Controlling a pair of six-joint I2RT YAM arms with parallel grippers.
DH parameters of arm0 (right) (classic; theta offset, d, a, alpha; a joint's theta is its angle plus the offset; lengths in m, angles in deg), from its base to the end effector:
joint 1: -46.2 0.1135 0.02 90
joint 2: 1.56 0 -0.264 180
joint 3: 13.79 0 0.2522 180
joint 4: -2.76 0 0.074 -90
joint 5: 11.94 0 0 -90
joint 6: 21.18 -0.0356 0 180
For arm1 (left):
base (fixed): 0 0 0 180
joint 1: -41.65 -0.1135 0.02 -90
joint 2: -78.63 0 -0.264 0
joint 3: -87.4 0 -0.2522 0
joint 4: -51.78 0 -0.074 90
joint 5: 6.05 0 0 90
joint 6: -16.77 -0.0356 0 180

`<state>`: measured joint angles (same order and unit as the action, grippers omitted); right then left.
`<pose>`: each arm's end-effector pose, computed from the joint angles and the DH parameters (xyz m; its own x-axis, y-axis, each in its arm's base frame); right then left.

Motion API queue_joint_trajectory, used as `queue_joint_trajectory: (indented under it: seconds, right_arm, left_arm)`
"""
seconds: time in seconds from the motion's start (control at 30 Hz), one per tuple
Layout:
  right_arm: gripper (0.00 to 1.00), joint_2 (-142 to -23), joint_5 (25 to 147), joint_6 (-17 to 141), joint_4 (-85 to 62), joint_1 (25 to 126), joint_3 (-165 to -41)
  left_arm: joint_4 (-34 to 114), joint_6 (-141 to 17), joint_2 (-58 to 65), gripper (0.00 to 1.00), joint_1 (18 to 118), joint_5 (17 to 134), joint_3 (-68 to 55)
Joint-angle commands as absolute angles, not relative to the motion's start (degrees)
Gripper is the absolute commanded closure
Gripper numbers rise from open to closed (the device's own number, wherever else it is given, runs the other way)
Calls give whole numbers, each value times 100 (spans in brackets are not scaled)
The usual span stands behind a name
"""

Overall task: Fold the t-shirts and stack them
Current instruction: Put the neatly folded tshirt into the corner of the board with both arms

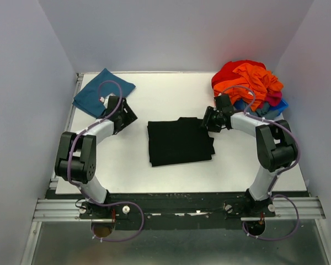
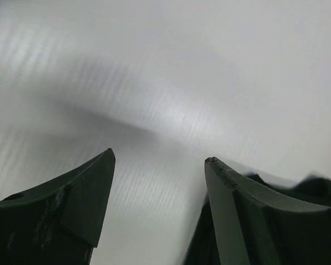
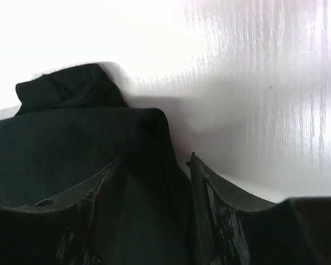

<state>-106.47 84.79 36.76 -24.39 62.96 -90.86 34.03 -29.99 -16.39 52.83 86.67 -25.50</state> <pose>0.3566 0.1117 0.1613 -0.8508 0.2943 -0.4353 0.1190 0.9148 0.3859 0.3363 -0.0648 0.1800 -0.6216 -0.5747 -0.5323 -0.3633 0.8136 -0.4540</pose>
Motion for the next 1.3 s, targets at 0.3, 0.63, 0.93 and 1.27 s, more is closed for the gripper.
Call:
queue_joint_trajectory:
  seconds: [0.3, 0.63, 0.93, 1.27]
  right_arm:
    - [43, -10246, 8351, 3208, -1909, 6281, -8539]
    - [42, -10237, 8571, 3199, -1848, 6281, -8556]
    - [42, -10290, 8712, 3199, -1856, 6281, -8609]
    - [42, -10282, 8615, 3225, -1874, 6281, -8609]
  left_arm:
    - [3521, -232, -1725, 31, 4209, 9696, -2672]
    - [3819, 595, -1937, 27, 3796, 10381, -2795]
    - [3952, 262, -2472, 38, 3594, 10434, -2234]
    - [3635, 244, -2869, 100, 3497, 10074, -1740]
